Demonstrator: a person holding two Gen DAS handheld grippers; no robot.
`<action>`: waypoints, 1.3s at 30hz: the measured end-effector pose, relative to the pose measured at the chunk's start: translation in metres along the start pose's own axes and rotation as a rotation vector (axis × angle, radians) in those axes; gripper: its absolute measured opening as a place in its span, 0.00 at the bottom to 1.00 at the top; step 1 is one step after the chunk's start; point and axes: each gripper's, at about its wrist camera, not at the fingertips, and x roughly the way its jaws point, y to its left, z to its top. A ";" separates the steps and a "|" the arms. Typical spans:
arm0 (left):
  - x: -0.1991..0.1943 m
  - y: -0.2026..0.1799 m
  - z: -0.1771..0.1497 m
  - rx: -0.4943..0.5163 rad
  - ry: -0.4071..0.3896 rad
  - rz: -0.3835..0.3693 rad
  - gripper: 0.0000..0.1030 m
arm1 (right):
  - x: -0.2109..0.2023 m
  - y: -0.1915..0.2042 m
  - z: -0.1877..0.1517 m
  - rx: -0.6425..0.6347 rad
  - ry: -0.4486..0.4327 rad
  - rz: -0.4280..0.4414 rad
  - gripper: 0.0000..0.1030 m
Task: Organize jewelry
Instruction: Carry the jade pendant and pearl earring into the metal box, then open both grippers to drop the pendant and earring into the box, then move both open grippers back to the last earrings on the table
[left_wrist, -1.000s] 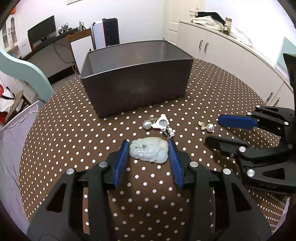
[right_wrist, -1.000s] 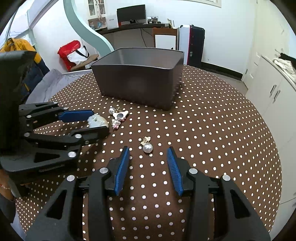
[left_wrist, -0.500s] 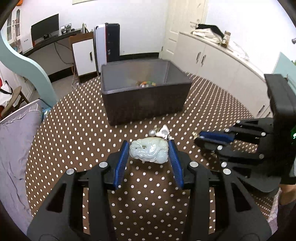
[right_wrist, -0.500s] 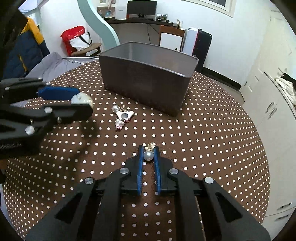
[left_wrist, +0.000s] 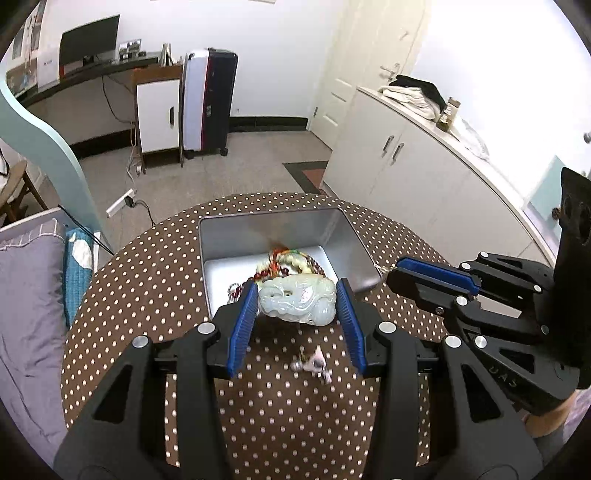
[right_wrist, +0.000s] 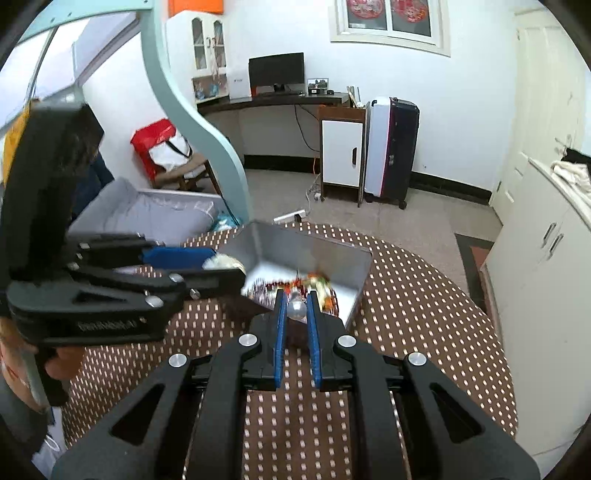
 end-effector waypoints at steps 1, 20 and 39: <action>0.003 0.001 0.002 -0.005 0.005 0.008 0.42 | 0.002 -0.001 0.001 0.007 -0.001 0.003 0.09; 0.028 0.008 0.011 -0.023 0.029 0.041 0.55 | 0.035 -0.013 0.003 0.075 0.048 0.006 0.11; -0.034 0.008 -0.063 0.019 -0.074 0.190 0.63 | 0.008 0.030 -0.056 -0.010 0.086 0.021 0.28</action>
